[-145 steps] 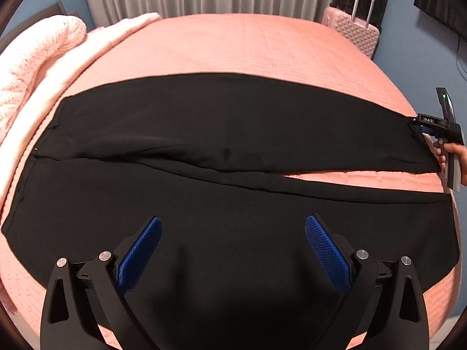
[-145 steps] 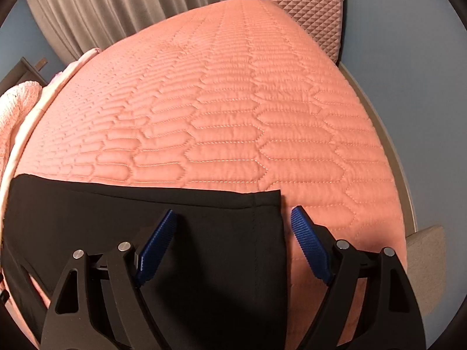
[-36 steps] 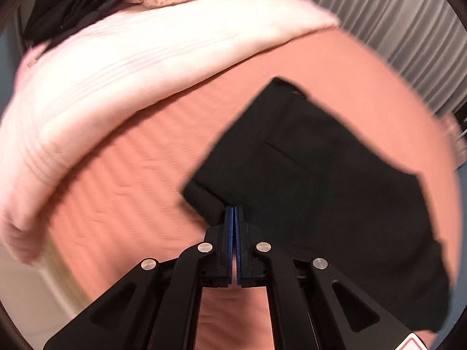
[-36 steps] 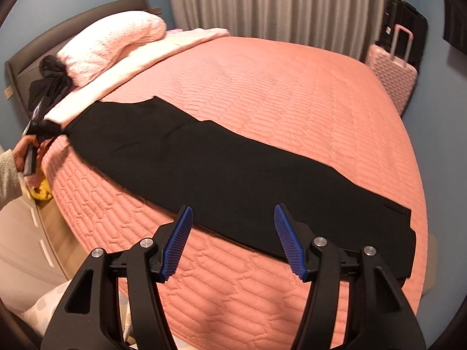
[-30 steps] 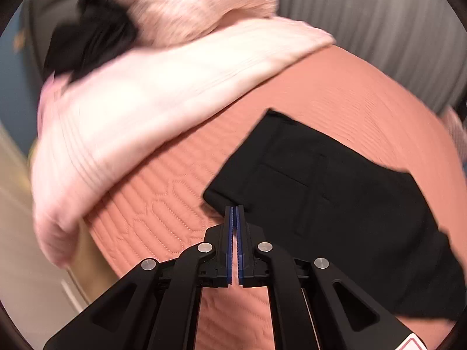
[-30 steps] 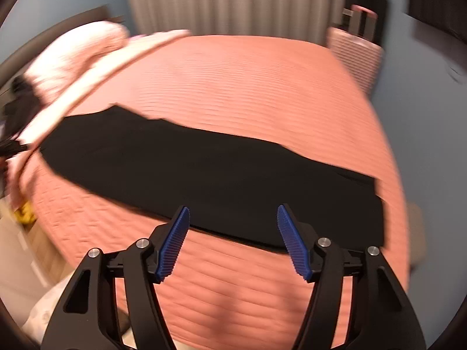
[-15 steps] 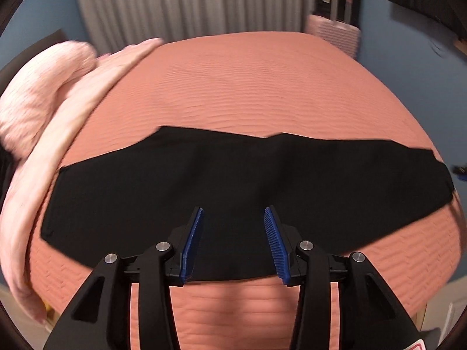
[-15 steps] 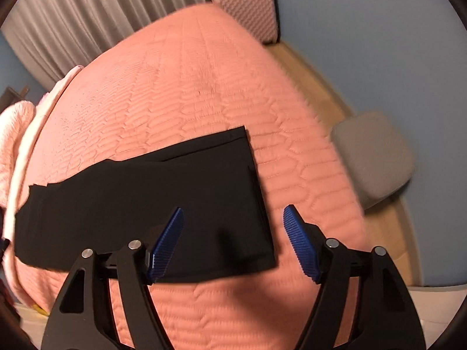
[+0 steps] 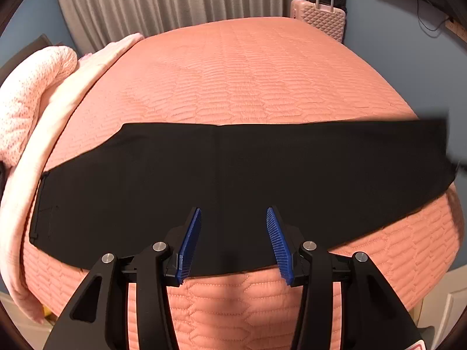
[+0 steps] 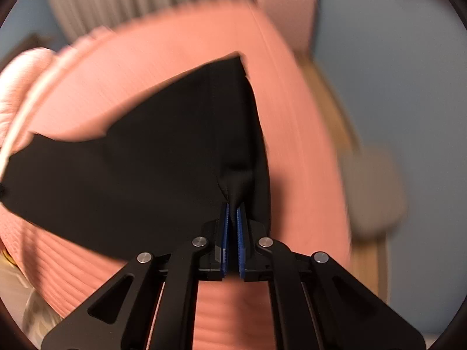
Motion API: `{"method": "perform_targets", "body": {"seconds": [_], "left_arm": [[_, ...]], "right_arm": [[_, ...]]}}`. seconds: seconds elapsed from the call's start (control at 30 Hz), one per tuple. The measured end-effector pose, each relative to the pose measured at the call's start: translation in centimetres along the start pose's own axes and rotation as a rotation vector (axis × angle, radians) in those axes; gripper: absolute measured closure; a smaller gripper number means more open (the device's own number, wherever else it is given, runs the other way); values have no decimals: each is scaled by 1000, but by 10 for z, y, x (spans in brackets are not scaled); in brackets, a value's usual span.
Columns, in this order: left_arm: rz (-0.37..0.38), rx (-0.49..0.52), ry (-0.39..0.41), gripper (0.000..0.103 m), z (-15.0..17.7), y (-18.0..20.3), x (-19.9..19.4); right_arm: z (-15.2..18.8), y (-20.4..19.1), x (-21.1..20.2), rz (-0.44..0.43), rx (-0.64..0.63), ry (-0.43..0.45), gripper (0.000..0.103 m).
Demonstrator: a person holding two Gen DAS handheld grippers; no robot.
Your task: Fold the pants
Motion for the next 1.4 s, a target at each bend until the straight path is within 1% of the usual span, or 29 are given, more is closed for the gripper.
{"method": "perform_targets", "body": {"seconds": [0.03,0.1,0.13,0.23,0.3,0.37,0.4,0.43,0.47,0.5,0.53,0.6,0.67,0.73,0.8,0.87,0.9,0.93,0.97,1.0,1.1,1.13,1.17,1.2,1.23,1.3,1.33,1.37,1.4], "left_arm": [[-13,9,-2,57,1,-2,-1],[-44,32,4,55,4,-6,-3],[-56,38,1,50,5,-8,-3],[-77,38,-10,49,8,-16,2],[-85,34,-15,49,8,-19,8],[-94,30,-19,49,8,-20,17],[-100,34,-19,49,7,-19,22],[-113,43,-17,49,5,-18,27],[-128,51,-22,49,4,-18,31],[-150,60,-36,49,3,-19,38],[-158,59,-44,49,2,-21,42],[-148,42,-52,49,0,-29,48],[-156,27,-65,46,-1,-35,59],[-172,18,-91,46,-1,-40,72],[-186,14,-108,46,0,-43,82],[-201,19,-121,46,2,-49,88],[-212,26,-133,45,4,-52,92],[-212,36,-134,37,5,-56,95],[-219,40,-119,27,5,-62,96],[-223,41,-112,25,5,-65,96],[-226,71,-100,22,1,-69,100],[-241,74,-100,23,-2,-70,99],[-268,79,-92,24,-5,-70,95],[-292,88,-64,24,-10,-67,85],[-284,90,-42,24,-13,-62,76],[-244,73,-11,24,-16,-52,58],[-216,49,-6,24,-16,-45,48],[-196,26,-5,24,-16,-40,39],[-182,10,-3,24,-16,-35,33]], "right_arm": [[2,0,-2,23,-1,26,91],[2,0,-16,82,14,98,69],[2,3,-23,82,45,127,66],[4,-7,-46,76,68,191,65],[-5,-36,-55,15,7,229,65],[-17,-63,-39,-44,-70,212,67],[-19,-71,-24,-38,-95,172,68],[-17,-73,2,31,-119,93,72],[-17,-73,11,70,-113,62,75],[-18,-76,12,95,-98,61,78],[-24,-90,-1,63,-83,110,78],[-31,-132,-24,-42,-94,186,78],[-34,-198,-27,-133,-193,179,78],[-33,-253,-10,-211,-263,144,78],[-27,-282,16,-179,-340,100,80],[-24,-275,37,-131,-354,75,80],[-25,-265,38,-172,-327,86,81],[-26,-247,36,-158,-287,84,81],[-26,-222,34,-60,-260,76,80],[-25,-187,29,45,-232,71,80],[-8,-97,8,179,-56,32,80],[5,-57,-11,243,44,21,79],[13,-38,-26,267,96,32,78],[27,-14,-52,272,182,67,77],[37,-4,-66,256,238,90,77],[52,-3,-82,181,341,128,75],[56,-5,-82,152,356,128,74],[58,-14,-77,106,371,128,67],[59,-21,-71,72,383,134,55]]}}
Point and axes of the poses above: each gripper's, at about its wrist camera, not at the fingertips, and x roughly the way its jaws point, y to its right, z to its underside, the point moved 5 cm from there along x, roughly the way its jaws point, and after that the axes turned 3 degrees about -x, right-handed, at the moved point
